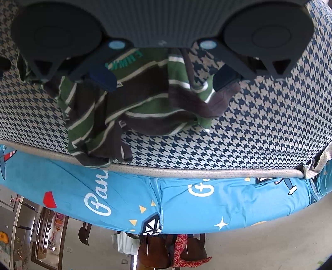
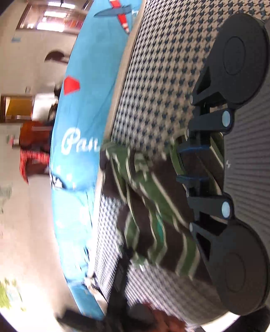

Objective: Fold clothes

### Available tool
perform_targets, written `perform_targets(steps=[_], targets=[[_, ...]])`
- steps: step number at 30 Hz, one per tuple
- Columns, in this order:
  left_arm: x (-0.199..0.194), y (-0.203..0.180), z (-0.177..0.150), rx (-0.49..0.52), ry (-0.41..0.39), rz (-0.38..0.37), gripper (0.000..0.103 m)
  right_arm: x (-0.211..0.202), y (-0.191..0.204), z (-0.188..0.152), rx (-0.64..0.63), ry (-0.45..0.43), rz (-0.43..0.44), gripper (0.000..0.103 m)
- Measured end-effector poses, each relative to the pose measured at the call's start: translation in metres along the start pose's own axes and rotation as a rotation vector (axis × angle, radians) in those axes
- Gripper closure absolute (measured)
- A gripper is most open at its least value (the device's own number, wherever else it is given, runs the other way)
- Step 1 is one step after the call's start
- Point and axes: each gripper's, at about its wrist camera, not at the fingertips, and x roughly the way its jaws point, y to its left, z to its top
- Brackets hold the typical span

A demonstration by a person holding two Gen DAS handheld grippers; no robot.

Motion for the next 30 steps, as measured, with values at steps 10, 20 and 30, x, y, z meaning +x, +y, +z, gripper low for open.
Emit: perform_targets(steps=[10,20,30], targets=[[0.009,0.000,-0.002,0.008,0.036,-0.026,0.000,0.056,-0.032,0.005,0.096,0.066,-0.028,0.050],[0.013,0.008,0.000,-0.010,0.050,-0.020,0.000,0.082,-0.032,-0.001,0.171,0.140,0.000,0.089],[0.018,0.010,-0.003,-0.021,0.063,0.001,0.000,0.000,-0.052,-0.002,0.286,0.058,-0.215,0.094]])
